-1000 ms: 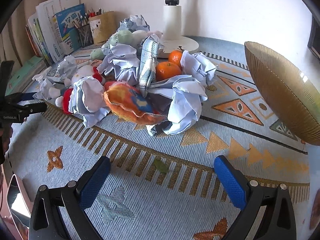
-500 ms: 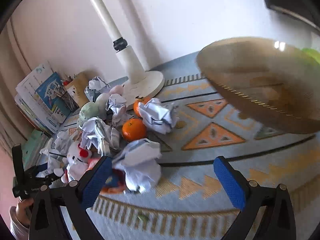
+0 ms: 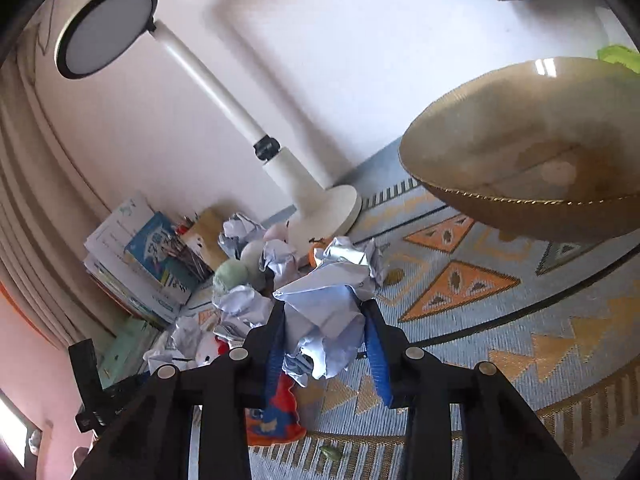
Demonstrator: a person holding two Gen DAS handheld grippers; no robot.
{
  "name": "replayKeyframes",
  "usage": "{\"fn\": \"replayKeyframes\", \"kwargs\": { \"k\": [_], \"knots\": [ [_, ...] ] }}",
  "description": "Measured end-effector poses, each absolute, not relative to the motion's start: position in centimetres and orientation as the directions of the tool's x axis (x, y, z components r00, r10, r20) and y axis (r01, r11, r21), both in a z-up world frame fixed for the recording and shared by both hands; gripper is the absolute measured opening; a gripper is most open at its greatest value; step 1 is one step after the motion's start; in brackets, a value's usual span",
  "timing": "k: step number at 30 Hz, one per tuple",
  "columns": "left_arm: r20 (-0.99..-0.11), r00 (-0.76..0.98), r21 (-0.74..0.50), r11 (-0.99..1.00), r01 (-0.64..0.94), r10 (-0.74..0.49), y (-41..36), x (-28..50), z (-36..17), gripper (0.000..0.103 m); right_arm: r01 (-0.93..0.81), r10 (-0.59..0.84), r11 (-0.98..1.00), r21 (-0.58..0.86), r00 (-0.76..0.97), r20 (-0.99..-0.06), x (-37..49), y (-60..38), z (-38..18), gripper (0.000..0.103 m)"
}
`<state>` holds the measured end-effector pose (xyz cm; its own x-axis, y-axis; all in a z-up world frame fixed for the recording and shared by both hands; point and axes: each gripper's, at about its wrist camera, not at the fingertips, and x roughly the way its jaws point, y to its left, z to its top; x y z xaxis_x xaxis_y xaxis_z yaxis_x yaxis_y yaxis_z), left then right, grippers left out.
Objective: Organize objects
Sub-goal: 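Grasp a crumpled paper ball with the left tool while the right tool grasps another, then carry both paper balls over the woven bowl and open both tools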
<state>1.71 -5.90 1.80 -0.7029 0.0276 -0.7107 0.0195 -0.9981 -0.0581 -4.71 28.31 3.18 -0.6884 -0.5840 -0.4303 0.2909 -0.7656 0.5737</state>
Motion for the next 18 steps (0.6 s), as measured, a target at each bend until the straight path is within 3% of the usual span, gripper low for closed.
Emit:
{"fn": "replayKeyframes", "kwargs": {
  "k": [7, 11, 18],
  "knots": [
    [-0.675, -0.737, 0.019, -1.0, -0.01, -0.005, -4.4, 2.6, 2.6, 0.057, 0.288, -0.591, -0.767, 0.573, -0.666, -0.456, -5.2, 28.2, 3.0, 0.036],
    [-0.683, -0.729, 0.001, -0.998, -0.058, 0.042, -2.9, 2.1, 4.0, 0.057, 0.329, -0.58, -0.795, 0.509, -0.656, -0.483, -4.8, 27.7, 4.0, 0.036],
    [-0.628, -0.766, -0.002, -0.984, -0.178, 0.139, 2.2, -1.2, 10.0, 0.058, 0.377, -0.603, -0.778, 0.503, -0.674, -0.427, -5.7, 30.0, 8.8, 0.036]
  ]
}}
